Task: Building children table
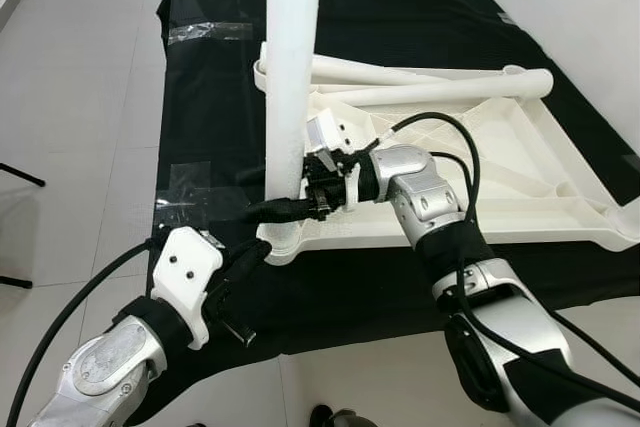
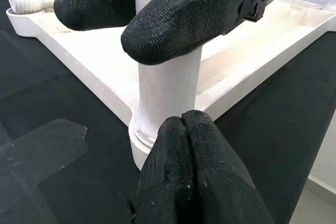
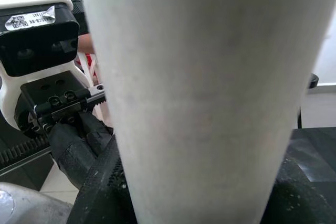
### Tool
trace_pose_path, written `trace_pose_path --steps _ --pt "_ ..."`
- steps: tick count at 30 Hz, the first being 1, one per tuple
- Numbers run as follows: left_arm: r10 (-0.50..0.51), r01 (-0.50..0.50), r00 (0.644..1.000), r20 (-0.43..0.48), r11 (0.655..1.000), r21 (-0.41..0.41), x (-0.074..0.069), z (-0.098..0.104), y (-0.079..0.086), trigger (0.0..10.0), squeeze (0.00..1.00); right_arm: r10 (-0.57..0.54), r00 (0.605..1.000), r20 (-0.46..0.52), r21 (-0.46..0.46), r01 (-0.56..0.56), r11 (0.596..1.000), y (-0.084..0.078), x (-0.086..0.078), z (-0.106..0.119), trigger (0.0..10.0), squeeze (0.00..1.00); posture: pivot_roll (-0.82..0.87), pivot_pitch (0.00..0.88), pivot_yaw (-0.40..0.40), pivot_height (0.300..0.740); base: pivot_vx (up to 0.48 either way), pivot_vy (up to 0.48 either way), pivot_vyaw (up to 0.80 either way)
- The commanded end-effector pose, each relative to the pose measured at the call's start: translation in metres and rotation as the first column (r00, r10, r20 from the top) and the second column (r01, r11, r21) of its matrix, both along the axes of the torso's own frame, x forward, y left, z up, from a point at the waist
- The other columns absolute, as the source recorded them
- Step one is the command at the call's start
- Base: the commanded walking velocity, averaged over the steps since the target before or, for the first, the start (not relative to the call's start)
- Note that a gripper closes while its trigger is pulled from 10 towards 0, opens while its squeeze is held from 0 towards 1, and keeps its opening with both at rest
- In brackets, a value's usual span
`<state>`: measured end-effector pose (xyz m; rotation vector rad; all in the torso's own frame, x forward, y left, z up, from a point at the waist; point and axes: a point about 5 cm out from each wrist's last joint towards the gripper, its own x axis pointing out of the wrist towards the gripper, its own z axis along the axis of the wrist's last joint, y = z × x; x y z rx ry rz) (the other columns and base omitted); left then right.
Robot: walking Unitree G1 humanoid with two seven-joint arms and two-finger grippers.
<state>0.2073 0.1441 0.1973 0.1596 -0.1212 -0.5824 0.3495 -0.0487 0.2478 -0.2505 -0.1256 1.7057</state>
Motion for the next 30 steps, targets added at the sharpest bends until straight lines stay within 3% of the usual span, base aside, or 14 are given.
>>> trace_pose_path --steps 1,6,8,9,12,13,15,16,17,19,20,28,29,30 --pt "-0.005 0.005 1.000 -0.021 1.000 0.012 -0.003 -0.004 -0.001 10.0 0.00 0.053 0.998 -0.033 -0.014 -0.053 0.998 0.001 -0.002 -0.004 0.0 0.00 0.14 0.241 -0.146 0.740 0.000 0.000 0.00" --pt "-0.008 0.008 1.000 -0.024 1.000 0.013 -0.003 -0.005 -0.001 10.0 0.00 0.029 0.999 -0.029 -0.016 -0.029 0.999 -0.007 0.001 -0.007 0.0 0.00 0.14 0.242 -0.146 0.740 0.000 0.000 0.00" --pt "-0.007 0.007 1.000 -0.024 1.000 0.014 -0.003 -0.004 -0.001 10.0 0.00 -0.038 0.999 -0.009 0.001 0.038 0.999 -0.012 0.005 -0.008 0.0 0.00 0.14 0.242 -0.157 0.740 0.000 0.000 0.00" --pt "-0.003 0.003 1.000 -0.022 1.000 0.015 -0.003 -0.004 0.000 10.0 0.00 -0.159 0.987 0.008 0.035 0.159 0.987 -0.017 0.009 -0.010 0.0 0.00 0.13 0.241 -0.160 0.740 0.000 0.000 0.00" --pt "0.000 0.000 1.000 -0.021 1.000 0.016 -0.003 -0.004 0.001 10.0 0.00 -0.243 0.970 0.016 0.060 0.241 0.969 -0.021 0.012 -0.011 0.0 0.00 0.13 0.241 -0.161 0.740 0.000 0.000 0.00" --pt "0.005 -0.004 1.000 -0.021 1.000 0.021 -0.003 -0.004 0.003 10.0 0.00 -0.404 0.915 -0.012 0.106 0.403 0.909 -0.023 0.015 -0.019 0.0 0.00 0.13 0.241 -0.161 0.740 0.000 0.000 0.00" --pt "0.005 -0.004 1.000 -0.021 1.000 0.021 -0.003 -0.004 0.003 10.0 0.00 -0.404 0.915 -0.012 0.106 0.403 0.909 -0.023 0.015 -0.019 0.0 0.00 0.13 0.241 -0.161 0.740 0.000 0.000 0.00" --pt "0.006 -0.006 1.000 -0.022 1.000 0.023 -0.003 -0.004 0.005 10.0 0.00 -0.660 0.750 -0.039 0.104 0.660 0.744 -0.022 0.015 -0.040 0.0 0.00 0.11 0.240 -0.151 0.740 0.000 0.000 0.00" --pt "0.006 -0.006 1.000 -0.022 1.000 0.023 -0.003 -0.004 0.005 10.0 0.00 -0.660 0.750 -0.039 0.104 0.660 0.744 -0.022 0.015 -0.040 0.0 0.00 0.11 0.240 -0.151 0.740 0.000 0.000 0.00" --pt "-0.011 0.011 1.000 -0.030 1.000 0.019 -0.002 -0.006 0.003 10.0 0.00 -0.806 0.590 -0.047 0.072 0.807 0.586 -0.016 -0.013 -0.074 0.0 0.00 0.09 0.220 -0.117 0.740 0.000 0.000 0.00" --pt "-0.019 0.020 0.999 -0.033 1.000 0.015 -0.002 -0.006 0.001 10.0 0.00 -0.820 0.570 -0.045 0.075 0.821 0.567 -0.016 -0.015 -0.076 0.0 0.00 0.10 0.220 -0.121 0.740 0.000 0.000 0.00" --pt "-0.019 0.019 0.999 -0.029 1.000 0.017 -0.002 -0.006 0.000 10.0 0.00 -0.779 0.627 0.011 0.068 0.776 0.626 -0.011 -0.009 -0.075 0.0 0.00 0.12 0.210 -0.143 0.740 0.000 0.000 0.00" --pt "0.005 -0.005 1.000 -0.020 1.000 0.020 -0.001 -0.005 0.005 10.0 0.00 -0.742 0.669 0.026 0.063 0.740 0.670 -0.005 -0.009 -0.072 10.0 0.00 0.12 0.208 -0.142 0.740 0.000 0.000 0.00" --pt "0.005 -0.005 1.000 -0.020 1.000 0.020 -0.001 -0.005 0.005 10.0 0.00 -0.742 0.669 0.026 0.063 0.740 0.670 -0.005 -0.009 -0.072 10.0 0.00 0.12 0.208 -0.142 0.740 0.000 0.000 0.00"
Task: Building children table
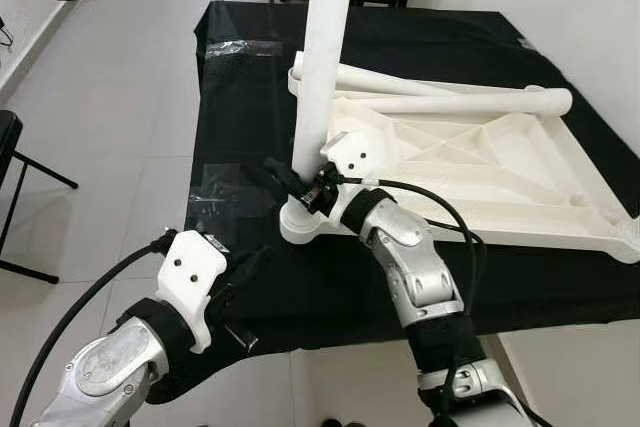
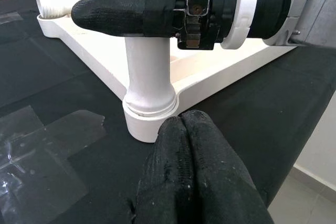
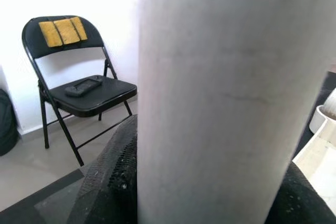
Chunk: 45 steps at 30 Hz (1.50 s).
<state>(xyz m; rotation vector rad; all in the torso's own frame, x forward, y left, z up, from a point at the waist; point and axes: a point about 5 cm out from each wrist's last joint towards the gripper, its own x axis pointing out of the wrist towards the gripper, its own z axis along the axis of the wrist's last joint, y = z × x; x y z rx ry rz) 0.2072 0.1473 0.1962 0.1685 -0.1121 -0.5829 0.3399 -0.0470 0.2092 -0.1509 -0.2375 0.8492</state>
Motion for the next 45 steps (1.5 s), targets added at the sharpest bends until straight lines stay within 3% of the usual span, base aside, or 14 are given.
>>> trace_pose_path --steps 1,2,3,9,11,12,30,31,33,38,41,42,44,45 --pt "0.010 -0.010 1.000 -0.011 1.000 0.009 0.000 -0.003 0.003 10.0 0.00 0.015 0.996 -0.089 -0.164 -0.030 0.986 -0.004 0.000 -0.032 10.0 0.00 0.12 0.208 -0.142 0.740 0.000 0.000 0.00" --pt "0.011 -0.010 1.000 -0.011 1.000 0.010 0.000 -0.003 0.003 10.0 0.00 0.125 0.990 -0.068 -0.183 -0.135 0.974 0.001 -0.004 -0.029 10.0 0.71 0.12 0.207 -0.139 0.740 0.000 0.000 0.00" --pt "0.007 -0.007 1.000 -0.014 1.000 0.011 -0.001 -0.004 0.002 10.0 0.00 0.235 0.971 -0.052 -0.193 -0.240 0.951 0.006 -0.008 -0.023 10.0 1.00 0.12 0.205 -0.137 0.740 0.000 0.000 0.00" --pt "0.003 -0.003 1.000 -0.020 1.000 0.015 -0.001 -0.006 0.000 10.0 0.00 0.330 0.944 -0.007 -0.186 -0.325 0.927 0.010 -0.007 -0.002 10.0 1.00 0.13 0.207 -0.140 0.740 0.000 0.000 0.00" --pt "0.008 -0.007 1.000 -0.020 1.000 0.016 -0.001 -0.006 0.000 10.0 0.00 0.430 0.903 0.014 -0.225 -0.416 0.881 0.009 -0.003 0.010 10.0 0.09 0.13 0.213 -0.145 0.740 0.000 0.000 0.00" --pt "0.010 -0.010 1.000 -0.020 1.000 0.017 -0.001 -0.005 0.000 10.0 0.00 0.484 0.875 0.011 -0.256 -0.465 0.848 0.009 -0.002 0.013 10.0 0.00 0.13 0.215 -0.148 0.740 0.000 0.000 0.00" --pt "0.021 -0.021 1.000 -0.016 1.000 0.020 -0.001 -0.005 0.001 10.0 0.00 0.779 0.604 -0.165 -0.240 -0.791 0.563 0.018 0.006 0.041 10.0 0.00 0.16 0.227 -0.157 0.740 0.000 0.000 0.00" --pt "0.022 -0.022 1.000 -0.014 1.000 0.020 -0.001 -0.005 0.001 10.0 0.00 0.785 0.595 -0.175 -0.232 -0.799 0.554 0.018 0.007 0.039 0.0 0.00 0.16 0.228 -0.158 0.740 0.000 0.000 0.00" --pt "0.024 -0.023 1.000 -0.013 1.000 0.020 -0.001 -0.004 0.001 10.0 0.00 0.788 0.589 -0.180 -0.227 -0.804 0.549 0.018 0.007 0.038 0.0 0.00 0.16 0.229 -0.158 0.740 0.000 0.000 0.00" --pt "0.027 -0.026 1.000 -0.010 0.999 0.020 -0.001 -0.004 0.001 10.0 0.00 0.778 0.602 -0.180 -0.214 -0.796 0.566 0.011 0.010 0.034 0.0 0.00 0.16 0.229 -0.154 0.740 0.000 0.000 0.00" --pt "0.027 -0.027 1.000 -0.009 0.999 0.020 -0.001 -0.004 0.002 10.0 0.00 0.723 0.674 -0.149 -0.226 -0.735 0.639 -0.007 0.015 0.028 0.0 0.00 0.17 0.225 -0.146 0.740 0.000 0.000 0.00" --pt "0.029 -0.029 1.000 -0.007 0.999 0.021 -0.001 -0.003 0.003 10.0 0.00 0.620 0.775 -0.123 -0.216 -0.630 0.746 -0.027 0.018 0.019 0.0 0.00 0.16 0.229 -0.138 0.740 0.000 0.000 0.00" --pt "0.029 -0.029 1.000 -0.007 0.999 0.021 -0.001 -0.003 0.003 10.0 0.00 0.620 0.775 -0.123 -0.216 -0.630 0.746 -0.027 0.018 0.019 0.0 0.00 0.16 0.229 -0.138 0.740 0.000 0.000 0.00" --pt "0.029 -0.029 1.000 -0.007 0.999 0.021 -0.001 -0.003 0.005 10.0 0.00 0.521 0.845 -0.121 -0.196 -0.535 0.822 -0.039 0.019 0.011 0.0 0.00 0.15 0.227 -0.138 0.740 0.000 0.000 0.00"
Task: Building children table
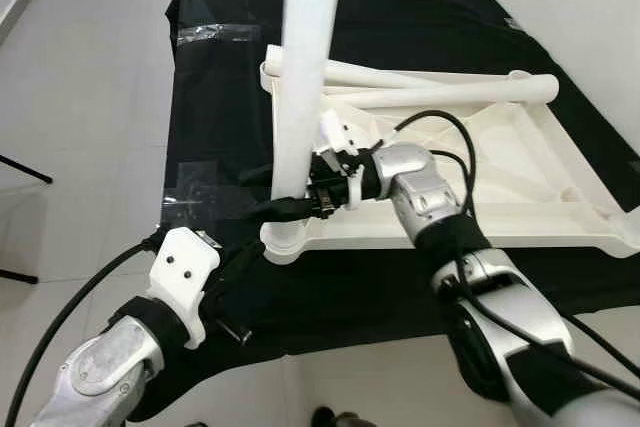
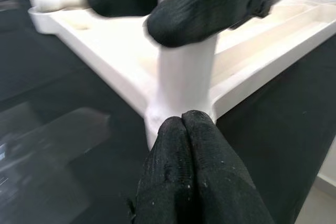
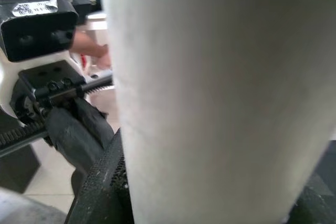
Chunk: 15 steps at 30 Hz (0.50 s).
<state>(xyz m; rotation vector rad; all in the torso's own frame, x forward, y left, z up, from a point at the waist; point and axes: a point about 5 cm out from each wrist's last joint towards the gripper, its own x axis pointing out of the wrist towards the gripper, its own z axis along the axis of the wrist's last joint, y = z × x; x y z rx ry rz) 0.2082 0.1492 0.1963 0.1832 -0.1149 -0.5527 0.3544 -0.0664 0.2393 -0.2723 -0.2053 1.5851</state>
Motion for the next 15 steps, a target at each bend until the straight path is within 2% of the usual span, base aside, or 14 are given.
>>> trace_pose_path --steps 1,2,3,4,5,6,7,10,11,12,13,15 --pt "-0.001 0.001 1.000 -0.017 1.000 0.010 -0.002 -0.003 0.003 10.0 0.00 -0.157 0.987 -0.038 -0.037 0.156 0.987 -0.020 0.005 -0.019 0.0 0.00 0.15 0.227 -0.138 0.740 0.000 0.000 0.00" --pt "-0.001 0.001 1.000 -0.017 1.000 0.010 -0.002 -0.003 0.003 10.0 0.00 -0.157 0.987 -0.038 -0.037 0.156 0.987 -0.020 0.005 -0.019 0.0 0.00 0.15 0.227 -0.138 0.740 0.000 0.000 0.00" --pt "-0.007 0.008 1.000 -0.020 1.000 0.014 -0.003 -0.003 0.003 10.0 0.00 -0.450 0.887 -0.102 -0.057 0.447 0.893 -0.030 0.009 -0.041 0.0 0.00 0.15 0.227 -0.140 0.740 0.000 0.000 0.00" --pt "-0.007 0.008 1.000 -0.020 1.000 0.014 -0.003 -0.003 0.003 10.0 0.00 -0.450 0.887 -0.102 -0.057 0.447 0.893 -0.030 0.009 -0.041 0.0 0.00 0.15 0.227 -0.140 0.740 0.000 0.000 0.00" --pt "-0.011 0.012 1.000 -0.024 1.000 0.015 -0.003 -0.003 0.004 10.0 0.00 -0.673 0.717 -0.181 -0.110 0.665 0.739 -0.033 -0.003 -0.071 0.0 0.00 0.15 0.230 -0.133 0.740 0.000 0.000 0.00" --pt "-0.013 0.014 1.000 -0.026 1.000 0.018 -0.003 -0.003 0.005 10.0 0.00 -0.769 0.605 -0.206 -0.165 0.753 0.637 -0.033 -0.020 -0.091 0.0 0.00 0.15 0.240 -0.113 0.740 0.000 0.000 0.00" --pt "-0.014 0.015 1.000 -0.028 1.000 0.022 -0.002 -0.003 0.005 10.0 0.00 -0.827 0.536 -0.168 -0.184 0.808 0.560 -0.034 -0.030 -0.099 0.0 0.00 0.14 0.227 -0.111 0.740 0.000 0.000 0.00" --pt "-0.020 0.020 0.999 -0.027 1.000 0.018 -0.002 -0.003 0.004 10.0 0.00 -0.834 0.534 -0.139 -0.172 0.817 0.551 -0.033 -0.031 -0.098 0.0 0.00 0.14 0.223 -0.108 0.740 0.000 0.000 0.00" --pt "-0.026 0.026 0.999 -0.027 1.000 0.014 -0.002 -0.003 0.003 10.0 0.00 -0.840 0.529 -0.122 -0.148 0.827 0.543 -0.034 -0.024 -0.094 0.0 0.00 0.14 0.224 -0.109 0.740 0.000 0.000 0.00" --pt "-0.026 0.026 0.999 -0.027 1.000 0.014 -0.002 -0.003 0.003 10.0 0.00 -0.840 0.529 -0.122 -0.148 0.827 0.543 -0.034 -0.024 -0.094 0.0 0.00 0.14 0.224 -0.109 0.740 0.000 0.000 0.00" --pt "-0.032 0.033 0.999 -0.028 0.999 0.013 -0.001 -0.003 0.001 10.0 0.00 -0.842 0.529 -0.103 -0.132 0.832 0.539 -0.034 -0.015 -0.088 0.0 0.00 0.14 0.222 -0.116 0.740 0.000 0.000 0.00" --pt "-0.032 0.033 0.999 -0.028 0.999 0.013 -0.001 -0.003 0.001 10.0 0.00 -0.842 0.529 -0.103 -0.132 0.832 0.539 -0.034 -0.015 -0.088 0.0 0.00 0.14 0.222 -0.116 0.740 0.000 0.000 0.00"
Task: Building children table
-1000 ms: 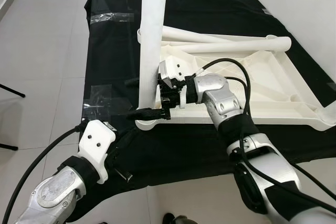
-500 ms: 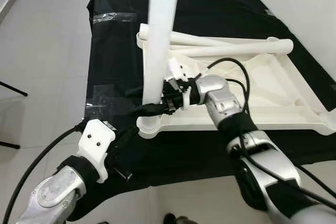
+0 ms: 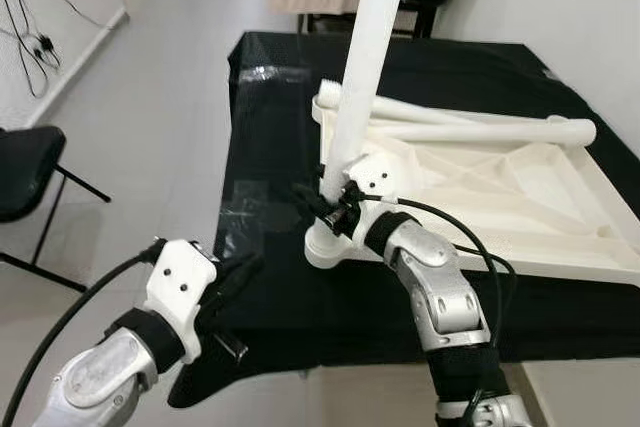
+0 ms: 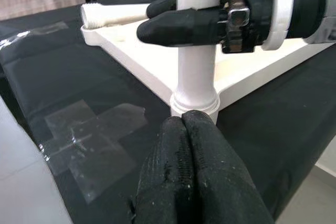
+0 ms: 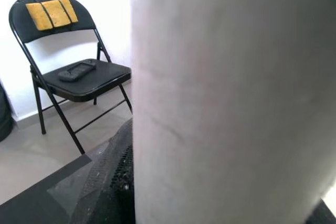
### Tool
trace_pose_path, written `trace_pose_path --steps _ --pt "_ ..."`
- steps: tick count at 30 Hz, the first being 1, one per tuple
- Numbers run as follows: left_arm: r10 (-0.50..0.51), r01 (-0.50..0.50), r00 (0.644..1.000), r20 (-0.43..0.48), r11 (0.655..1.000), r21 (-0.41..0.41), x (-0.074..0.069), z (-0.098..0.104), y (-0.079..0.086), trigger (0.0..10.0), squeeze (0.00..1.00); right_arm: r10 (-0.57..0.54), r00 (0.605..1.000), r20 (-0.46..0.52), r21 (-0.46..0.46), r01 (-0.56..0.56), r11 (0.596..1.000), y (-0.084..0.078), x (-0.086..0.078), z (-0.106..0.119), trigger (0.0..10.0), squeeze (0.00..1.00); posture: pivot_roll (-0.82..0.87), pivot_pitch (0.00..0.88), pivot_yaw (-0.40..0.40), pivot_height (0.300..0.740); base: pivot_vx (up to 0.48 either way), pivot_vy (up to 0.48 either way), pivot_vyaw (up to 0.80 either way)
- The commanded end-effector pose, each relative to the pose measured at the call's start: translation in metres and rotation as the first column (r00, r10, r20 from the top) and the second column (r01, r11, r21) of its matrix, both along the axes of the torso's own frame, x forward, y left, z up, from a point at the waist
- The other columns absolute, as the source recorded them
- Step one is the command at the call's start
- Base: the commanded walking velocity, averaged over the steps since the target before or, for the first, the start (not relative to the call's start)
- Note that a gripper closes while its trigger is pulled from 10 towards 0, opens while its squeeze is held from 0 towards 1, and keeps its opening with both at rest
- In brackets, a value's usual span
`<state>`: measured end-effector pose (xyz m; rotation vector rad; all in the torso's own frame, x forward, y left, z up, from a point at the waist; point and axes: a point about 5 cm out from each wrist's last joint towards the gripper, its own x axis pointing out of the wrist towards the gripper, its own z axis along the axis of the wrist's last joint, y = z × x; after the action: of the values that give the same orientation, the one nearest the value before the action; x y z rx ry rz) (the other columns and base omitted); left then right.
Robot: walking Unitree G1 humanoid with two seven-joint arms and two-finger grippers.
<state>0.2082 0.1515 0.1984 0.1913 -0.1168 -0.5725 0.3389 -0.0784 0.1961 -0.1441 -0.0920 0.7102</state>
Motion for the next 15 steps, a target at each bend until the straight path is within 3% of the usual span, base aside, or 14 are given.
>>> trace_pose_path --steps 1,2,3,5,6,12,13,14,15 --pt "-0.015 0.015 0.999 -0.030 1.000 0.005 -0.001 -0.005 -0.002 10.0 0.00 -0.119 0.984 -0.132 -0.159 0.097 0.983 -0.020 0.005 -0.040 3.4 0.00 0.15 0.223 -0.117 0.740 0.000 0.000 0.00" --pt "-0.003 0.004 1.000 -0.025 1.000 0.009 -0.001 -0.004 0.000 10.0 0.00 -0.093 0.988 -0.124 -0.161 0.072 0.984 -0.017 0.010 -0.035 10.0 0.00 0.15 0.223 -0.124 0.740 0.000 0.000 0.00" --pt "0.006 -0.006 1.000 -0.021 1.000 0.012 0.000 -0.004 0.002 10.0 0.00 -0.090 0.988 -0.121 -0.168 0.069 0.983 -0.014 0.010 -0.031 10.0 0.09 0.15 0.223 -0.124 0.740 0.000 0.000 0.00" --pt "0.013 -0.013 1.000 -0.018 1.000 0.013 0.000 -0.003 0.004 10.0 0.00 -0.040 0.990 -0.138 -0.170 0.016 0.985 -0.010 0.008 -0.028 10.0 0.09 0.15 0.221 -0.125 0.740 0.000 0.000 0.00" --pt "0.013 -0.013 1.000 -0.017 1.000 0.013 0.000 -0.003 0.004 10.0 0.00 0.026 0.986 -0.163 -0.159 -0.053 0.986 -0.005 0.005 -0.025 10.0 1.00 0.15 0.221 -0.124 0.740 0.000 0.000 0.00" --pt "0.001 -0.001 1.000 -0.019 1.000 0.013 0.000 -0.003 0.001 10.0 0.00 0.142 0.977 -0.159 -0.121 -0.162 0.979 0.002 0.005 -0.015 10.0 1.00 0.16 0.219 -0.125 0.740 0.000 0.000 0.00" --pt "0.000 0.000 1.000 -0.018 1.000 0.012 0.000 -0.003 0.000 10.0 0.00 0.255 0.962 -0.102 -0.082 -0.264 0.961 0.004 0.010 0.000 10.0 0.00 0.16 0.220 -0.130 0.740 0.000 0.000 0.00" --pt "0.000 0.000 1.000 -0.018 1.000 0.012 0.000 -0.003 0.000 10.0 0.00 0.255 0.962 -0.102 -0.082 -0.264 0.961 0.004 0.010 0.000 10.0 0.00 0.16 0.220 -0.130 0.740 0.000 0.000 0.00" --pt "0.002 -0.002 1.000 -0.016 1.000 0.011 0.000 -0.003 0.000 10.0 0.00 0.343 0.938 -0.049 -0.067 -0.346 0.936 0.006 0.013 0.012 10.0 0.00 0.16 0.219 -0.136 0.740 0.000 0.000 0.00"
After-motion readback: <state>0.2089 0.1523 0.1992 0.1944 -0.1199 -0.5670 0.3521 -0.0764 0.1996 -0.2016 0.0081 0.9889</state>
